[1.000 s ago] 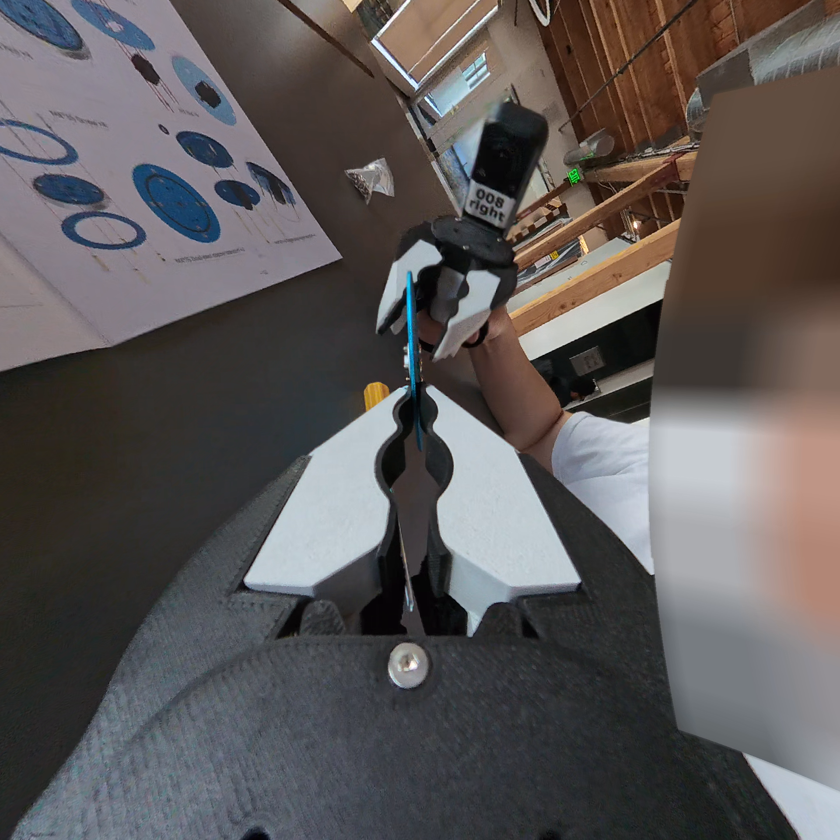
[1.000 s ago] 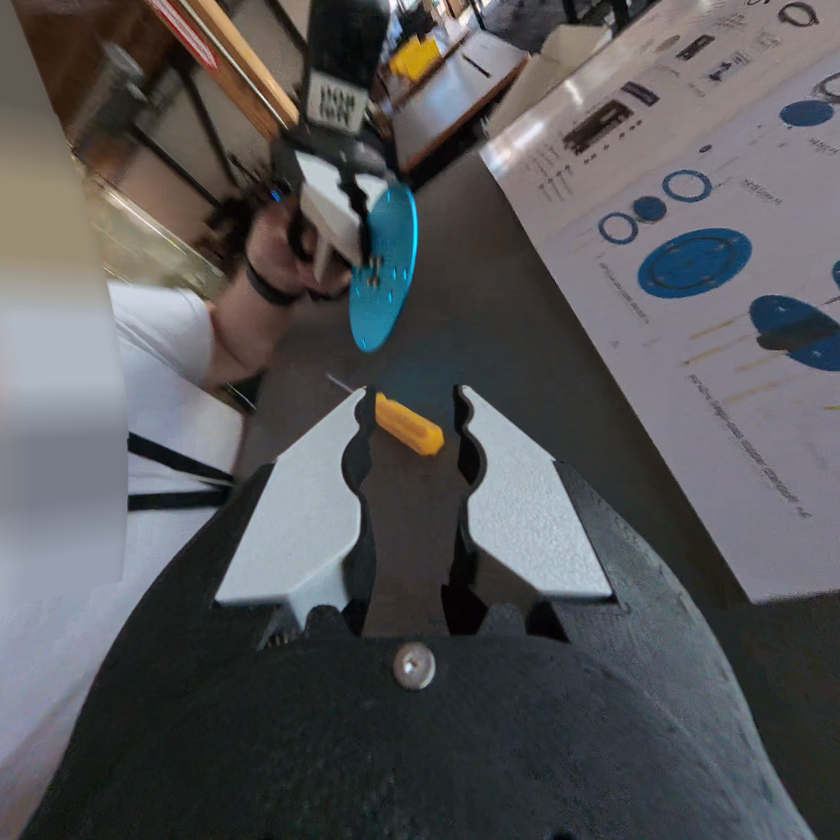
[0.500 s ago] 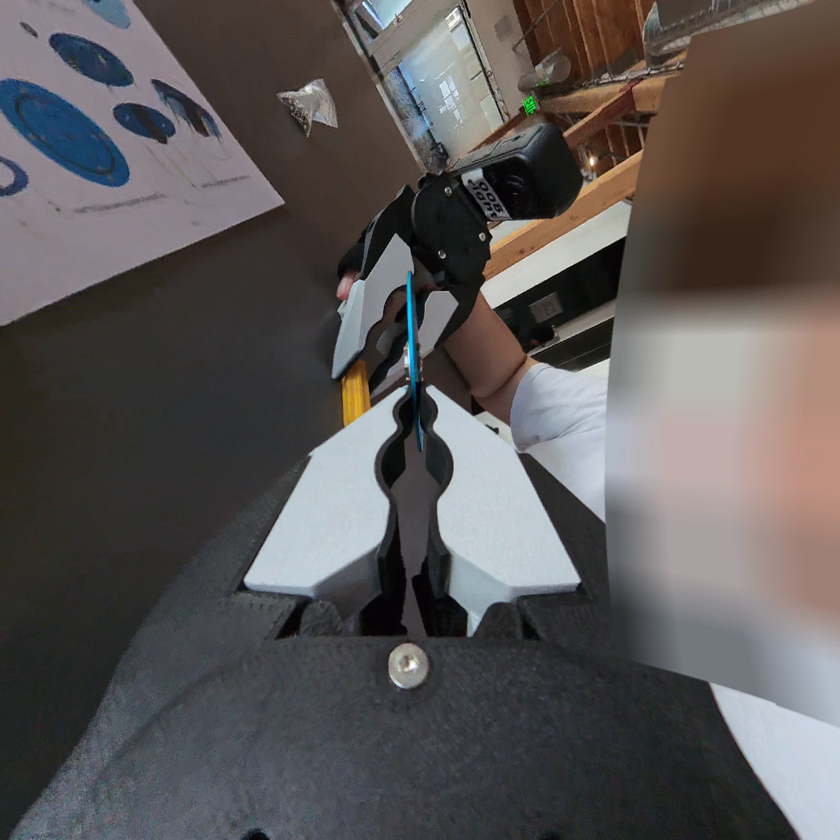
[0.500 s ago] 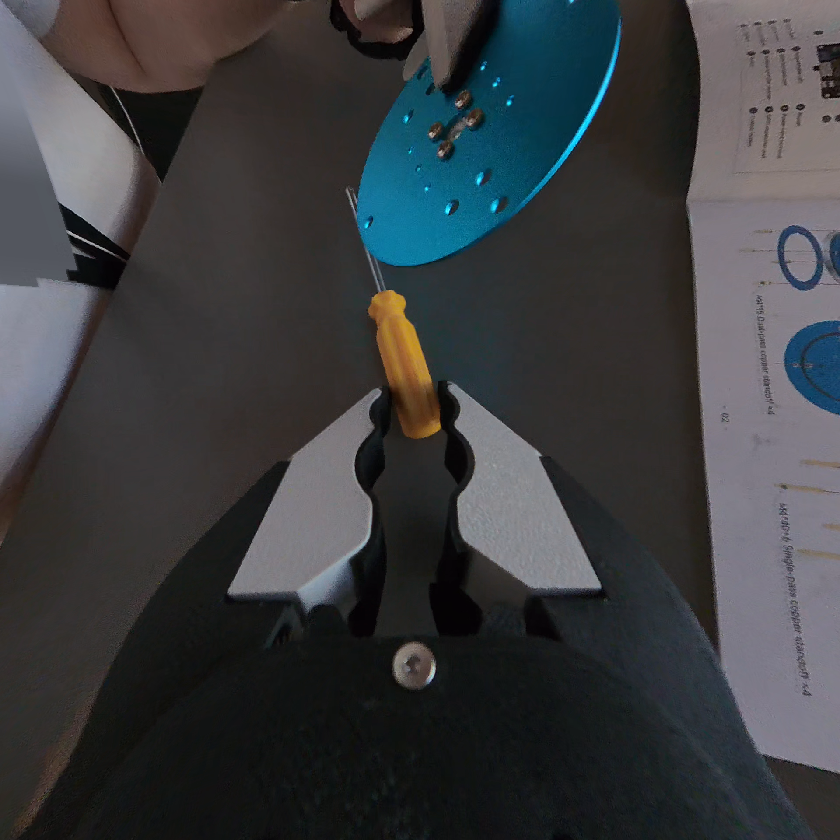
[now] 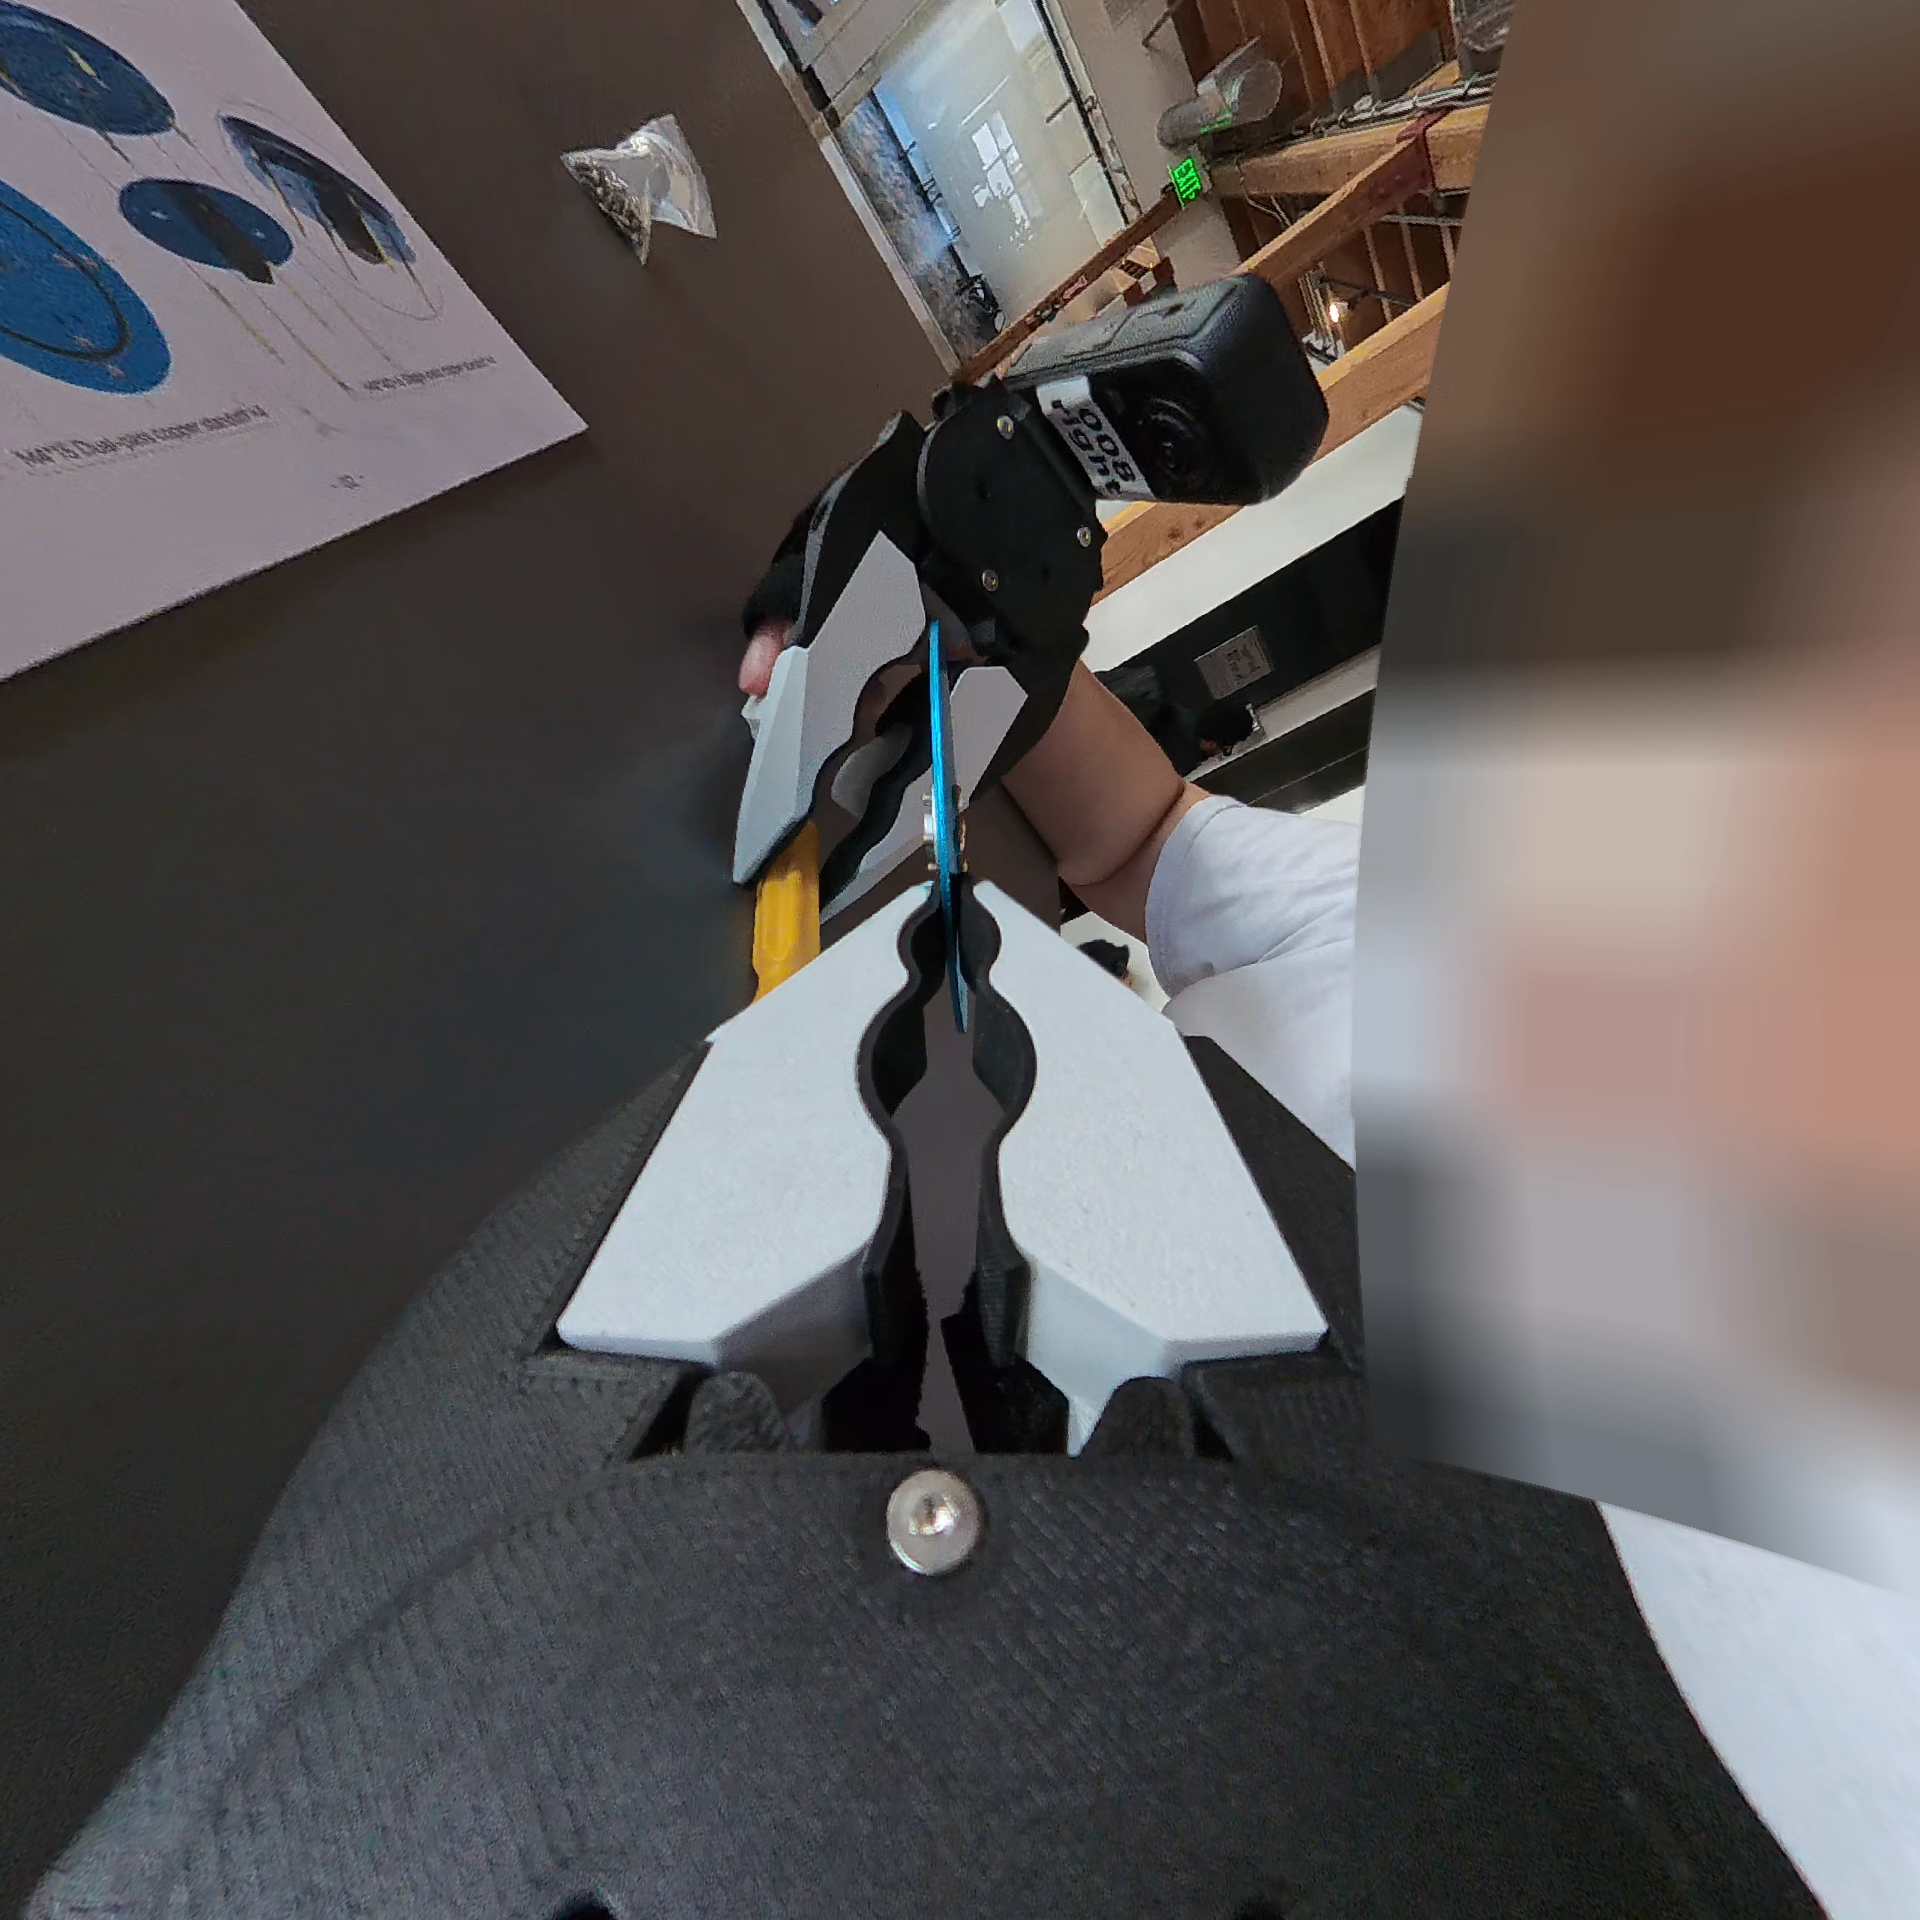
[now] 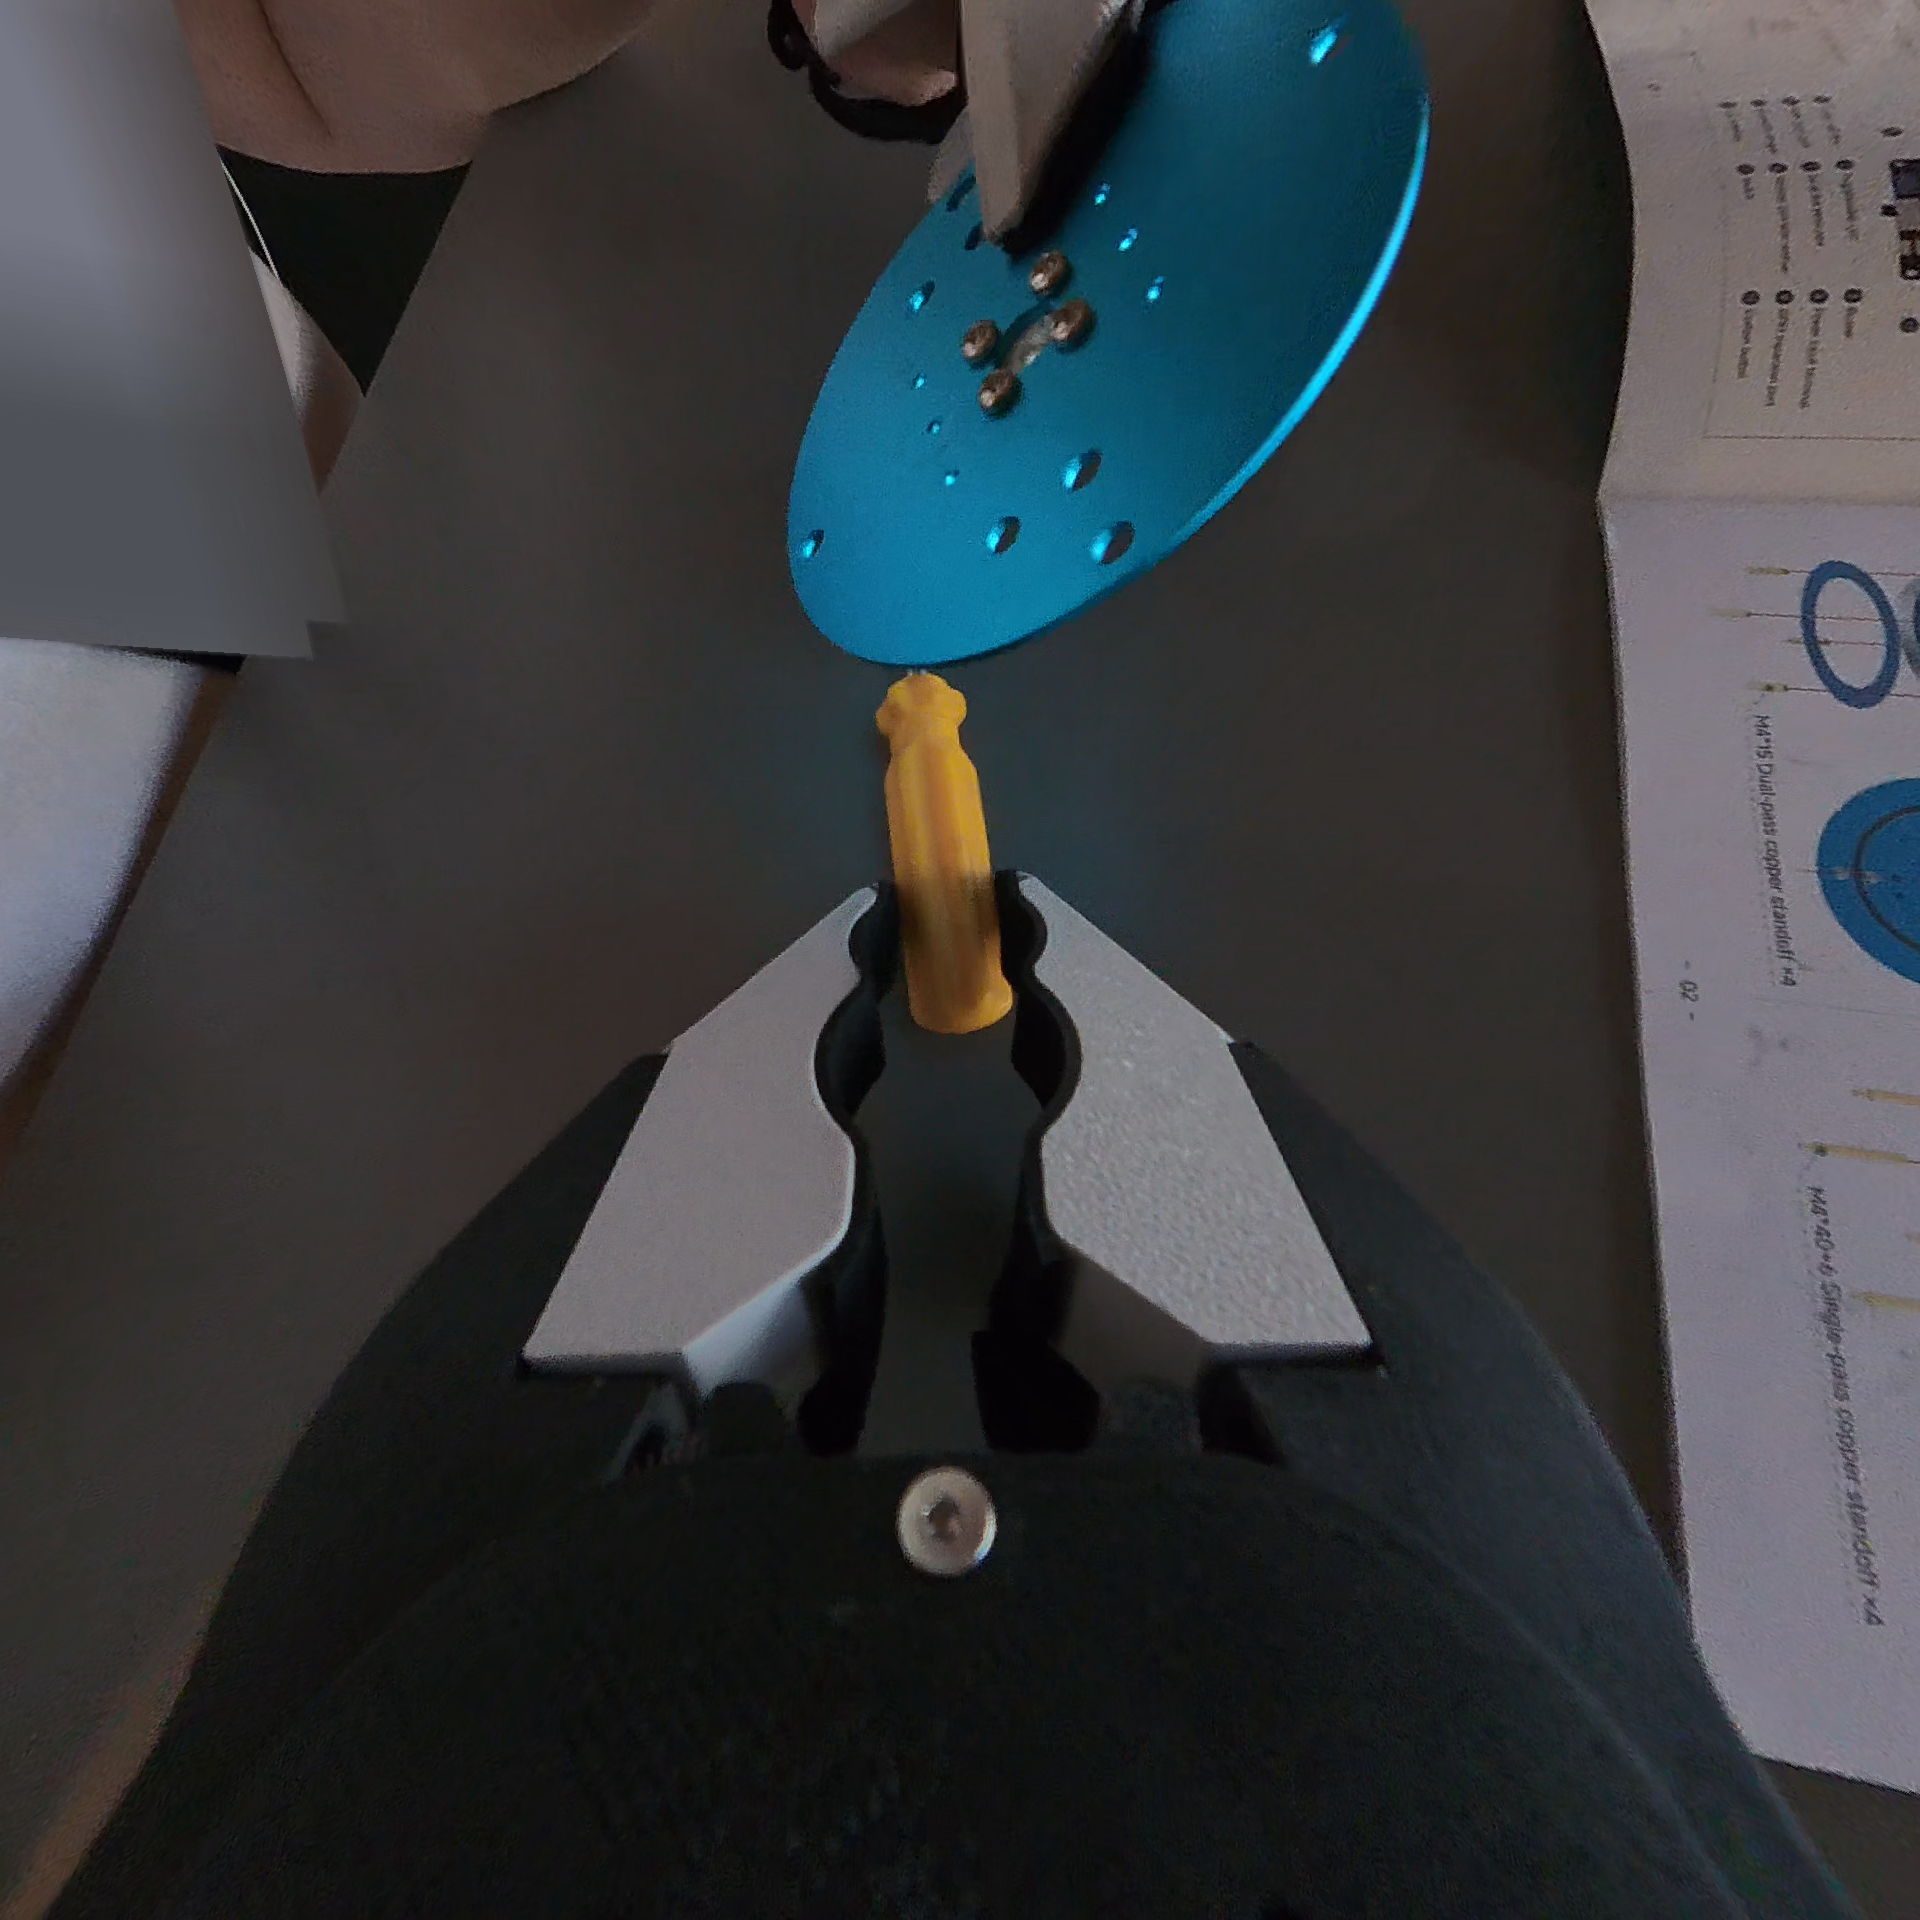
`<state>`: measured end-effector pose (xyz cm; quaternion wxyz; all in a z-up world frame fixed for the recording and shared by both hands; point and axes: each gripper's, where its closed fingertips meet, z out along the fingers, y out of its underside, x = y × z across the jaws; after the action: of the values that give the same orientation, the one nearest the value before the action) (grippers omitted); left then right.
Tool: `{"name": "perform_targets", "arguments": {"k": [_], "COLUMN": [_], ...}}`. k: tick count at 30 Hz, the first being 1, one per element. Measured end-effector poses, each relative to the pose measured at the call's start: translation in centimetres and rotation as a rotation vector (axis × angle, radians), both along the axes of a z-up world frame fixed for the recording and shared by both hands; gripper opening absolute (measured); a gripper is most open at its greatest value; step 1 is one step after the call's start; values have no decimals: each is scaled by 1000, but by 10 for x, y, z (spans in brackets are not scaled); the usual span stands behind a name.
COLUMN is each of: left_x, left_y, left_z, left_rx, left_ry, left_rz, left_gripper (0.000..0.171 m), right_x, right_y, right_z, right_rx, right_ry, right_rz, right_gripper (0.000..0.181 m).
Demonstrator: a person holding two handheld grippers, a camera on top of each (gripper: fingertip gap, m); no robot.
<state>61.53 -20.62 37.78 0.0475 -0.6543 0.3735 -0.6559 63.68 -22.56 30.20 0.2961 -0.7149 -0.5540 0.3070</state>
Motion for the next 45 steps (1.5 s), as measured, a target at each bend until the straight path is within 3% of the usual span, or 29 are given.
{"name": "perform_targets", "arguments": {"k": [1,11,17,21,25,29,32,37,45], "left_x": [0,-3,-4,-7,-14,-20,-23,-23,-21], "left_y": [1,5,19,52,80,90,94,95,93], "left_z": [0,2,3,-12,-20,-8,-10,-17,-30], "left_rx": [0,-5,20,176,522,789,914,1005,969], "left_ry": [0,0,0,92,217,267,337,411,464], "left_rz": [3,24,100,282,460,584,631,635,610], "left_gripper": [0,0,0,0,0,0,0,0,0], "right_x": [0,12,51,80,96,65,45,40,36], "right_y": [-1,-12,-25,-35,-14,8,22,28,32], "right_z": [1,10,27,46,73,76,71,64,52], "right_rx": [9,89,100,158,313,472,492,574,640], "right_ry": [1,10,-31,-17,-61,-75,-18,-90,-190], "right_rz": [5,8,-100,-319,-589,-655,-684,-688,-690], "right_gripper": [19,18,18,17,18,17,18,18,18]}}
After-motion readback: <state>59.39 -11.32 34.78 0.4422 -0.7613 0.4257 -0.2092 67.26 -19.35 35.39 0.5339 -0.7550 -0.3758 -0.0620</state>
